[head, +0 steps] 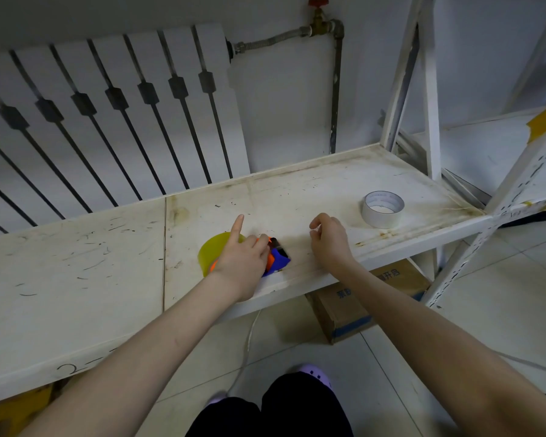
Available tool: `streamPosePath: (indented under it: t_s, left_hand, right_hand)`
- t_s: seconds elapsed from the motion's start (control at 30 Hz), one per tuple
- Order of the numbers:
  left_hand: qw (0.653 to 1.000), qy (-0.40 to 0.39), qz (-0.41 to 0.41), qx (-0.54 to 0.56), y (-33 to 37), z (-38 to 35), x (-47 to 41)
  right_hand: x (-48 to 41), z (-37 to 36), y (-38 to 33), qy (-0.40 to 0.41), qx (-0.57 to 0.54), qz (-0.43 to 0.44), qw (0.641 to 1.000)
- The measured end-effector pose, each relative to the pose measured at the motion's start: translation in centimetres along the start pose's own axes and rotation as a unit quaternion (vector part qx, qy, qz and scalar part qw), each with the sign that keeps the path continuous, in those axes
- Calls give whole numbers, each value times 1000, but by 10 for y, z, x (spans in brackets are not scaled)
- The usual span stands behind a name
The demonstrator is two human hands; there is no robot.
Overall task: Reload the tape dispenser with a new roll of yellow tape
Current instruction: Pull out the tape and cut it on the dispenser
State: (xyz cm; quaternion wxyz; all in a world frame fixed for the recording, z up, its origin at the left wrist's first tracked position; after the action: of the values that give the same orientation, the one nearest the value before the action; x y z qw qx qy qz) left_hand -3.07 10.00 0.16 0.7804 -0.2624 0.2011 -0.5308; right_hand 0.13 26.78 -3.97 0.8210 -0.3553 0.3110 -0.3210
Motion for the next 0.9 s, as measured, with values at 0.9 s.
streamPosePath:
  t_s: [0.9]
  left_hand:
    - [952,-65,168,247,-12,-3,-47]
  right_hand:
    - [0,8,9,40,-56,-42,997]
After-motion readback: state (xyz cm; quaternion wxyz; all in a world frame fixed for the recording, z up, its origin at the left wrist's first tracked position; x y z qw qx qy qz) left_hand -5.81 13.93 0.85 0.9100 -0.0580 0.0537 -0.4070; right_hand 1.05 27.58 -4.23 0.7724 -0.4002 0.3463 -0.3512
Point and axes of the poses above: each hand's wrist, its own x-axis away from the middle knuckle, its own z-axis out of the back of the hand, y = z × x, the point moved 6 cm from there along -x, towards the middle knuckle, and after that the axes turned 14 degrees about y, right-handed, at the moved point
